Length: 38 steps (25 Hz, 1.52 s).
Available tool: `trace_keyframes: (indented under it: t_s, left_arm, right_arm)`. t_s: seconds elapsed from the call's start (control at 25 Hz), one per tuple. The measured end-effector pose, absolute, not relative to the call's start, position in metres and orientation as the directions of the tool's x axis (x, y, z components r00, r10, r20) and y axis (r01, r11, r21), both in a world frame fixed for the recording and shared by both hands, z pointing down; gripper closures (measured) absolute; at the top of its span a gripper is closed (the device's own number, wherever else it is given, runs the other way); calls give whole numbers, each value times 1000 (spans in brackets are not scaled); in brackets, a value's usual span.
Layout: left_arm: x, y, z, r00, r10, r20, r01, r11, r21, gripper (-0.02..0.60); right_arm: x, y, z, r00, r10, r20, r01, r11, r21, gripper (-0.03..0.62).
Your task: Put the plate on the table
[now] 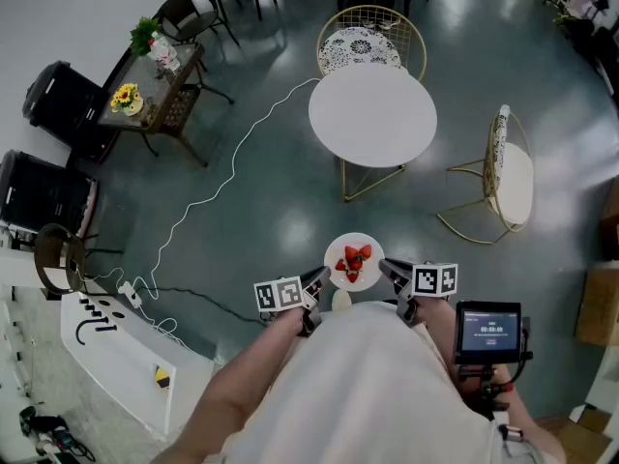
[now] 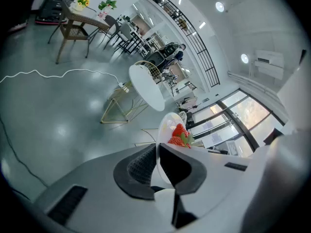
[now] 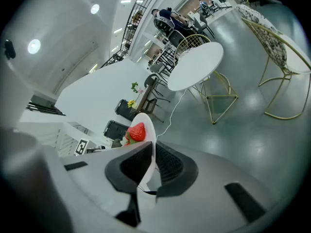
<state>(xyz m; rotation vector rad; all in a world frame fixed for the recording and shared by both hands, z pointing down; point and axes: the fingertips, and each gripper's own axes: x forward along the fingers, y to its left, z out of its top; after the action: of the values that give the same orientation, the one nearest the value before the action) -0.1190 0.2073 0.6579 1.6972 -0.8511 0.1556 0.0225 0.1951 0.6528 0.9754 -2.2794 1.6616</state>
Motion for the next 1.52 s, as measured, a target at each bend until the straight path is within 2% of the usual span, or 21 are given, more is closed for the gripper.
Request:
trace_keyframes:
  t_s: [0.4, 1.04, 1.52]
  left_arm:
    - [-63, 259, 647, 697, -470, 542, -644, -76, 762, 554]
    - [-17, 334, 636, 661, -496, 563, -683, -88, 725, 554]
    - [-25, 379, 644, 641, -491, 590, -709, -84, 701, 554]
  right_arm:
    - [80, 244, 643, -733, -466, 496, -637, 213, -741, 563]
    - [123, 316, 634, -752, -445, 487, -628, 257, -735, 563]
    - [115, 357, 641, -772, -431, 466, -605, 273, -748, 563]
